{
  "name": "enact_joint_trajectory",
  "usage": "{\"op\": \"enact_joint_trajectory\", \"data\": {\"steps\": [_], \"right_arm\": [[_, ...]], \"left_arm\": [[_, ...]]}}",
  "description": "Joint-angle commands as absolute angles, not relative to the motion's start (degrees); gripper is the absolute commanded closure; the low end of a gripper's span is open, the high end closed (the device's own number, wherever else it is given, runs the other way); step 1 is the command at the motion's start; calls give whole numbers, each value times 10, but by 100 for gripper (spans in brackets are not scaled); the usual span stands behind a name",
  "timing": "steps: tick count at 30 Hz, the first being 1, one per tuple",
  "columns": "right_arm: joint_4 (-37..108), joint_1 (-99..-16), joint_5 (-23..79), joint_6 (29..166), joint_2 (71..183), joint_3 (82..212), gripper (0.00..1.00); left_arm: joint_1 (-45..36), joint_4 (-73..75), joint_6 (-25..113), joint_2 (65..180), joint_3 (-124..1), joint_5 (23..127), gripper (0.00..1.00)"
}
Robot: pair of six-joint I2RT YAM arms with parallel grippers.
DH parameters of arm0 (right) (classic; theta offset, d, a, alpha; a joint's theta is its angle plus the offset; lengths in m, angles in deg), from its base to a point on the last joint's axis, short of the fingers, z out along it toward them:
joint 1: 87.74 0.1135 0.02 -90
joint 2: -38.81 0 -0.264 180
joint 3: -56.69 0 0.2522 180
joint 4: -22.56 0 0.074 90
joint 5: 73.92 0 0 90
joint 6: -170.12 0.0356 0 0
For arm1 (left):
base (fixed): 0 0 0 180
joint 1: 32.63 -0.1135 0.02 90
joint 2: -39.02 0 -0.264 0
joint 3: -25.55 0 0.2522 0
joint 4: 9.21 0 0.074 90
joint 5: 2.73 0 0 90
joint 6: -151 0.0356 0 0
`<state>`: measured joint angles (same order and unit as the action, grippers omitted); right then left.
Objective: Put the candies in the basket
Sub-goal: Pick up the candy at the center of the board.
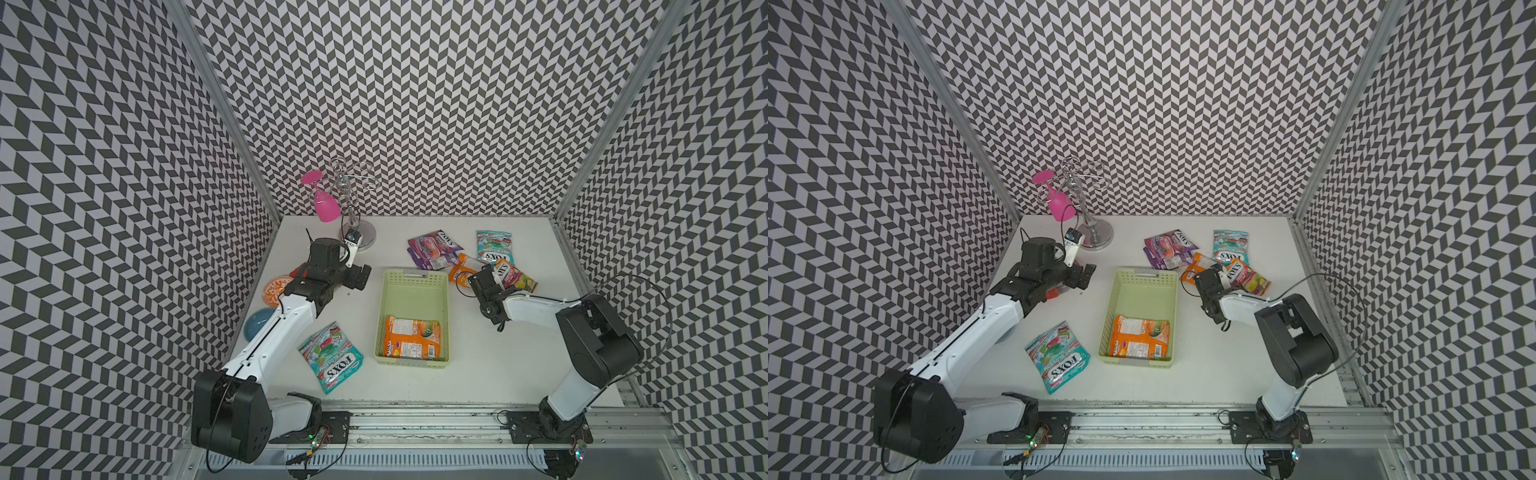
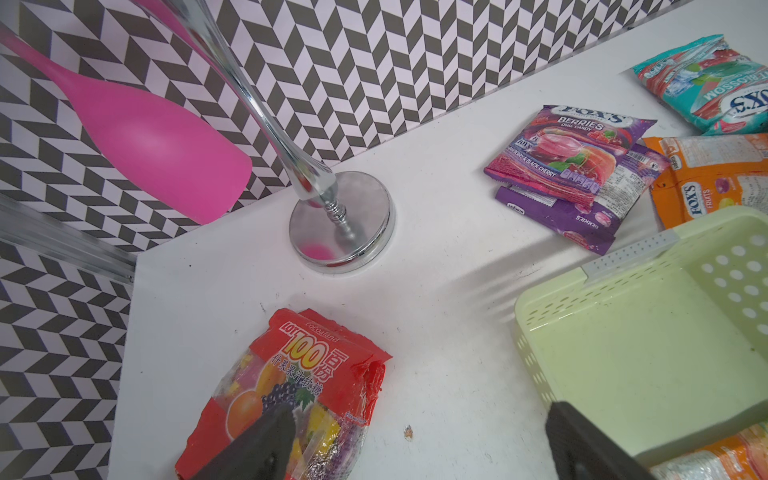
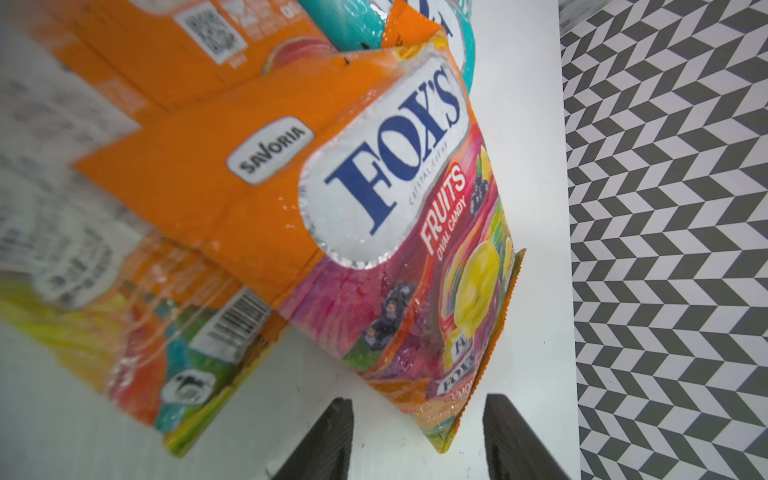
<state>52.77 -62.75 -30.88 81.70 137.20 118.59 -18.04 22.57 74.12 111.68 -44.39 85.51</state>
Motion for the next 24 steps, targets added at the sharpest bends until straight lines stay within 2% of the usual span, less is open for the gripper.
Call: {"op": "enact_joint_trajectory", "data": {"steps": [1, 6, 12, 15, 19, 24], "right_arm": [[496, -633, -323, 807, 1394, 1196, 46], [483, -642, -320, 802, 1398, 1194, 52], [461, -644, -328, 781, 1396, 1186, 67], [457, -643, -329, 774, 1393, 1184, 79], [444, -643, -334, 761, 1376, 1177, 99], [447, -630, -349, 754, 1366, 1172, 100]], "left_arm": [[-180, 216, 739, 1112, -456, 851, 1], [-180, 219, 738, 1111, -458, 854, 1], [-180, 227, 741, 1111, -464, 855, 1], [-178, 216, 743, 1109, -455, 854, 1], [-176, 226, 743, 1106, -461, 855, 1], [-174, 216, 744, 1104, -453, 855, 1]]}}
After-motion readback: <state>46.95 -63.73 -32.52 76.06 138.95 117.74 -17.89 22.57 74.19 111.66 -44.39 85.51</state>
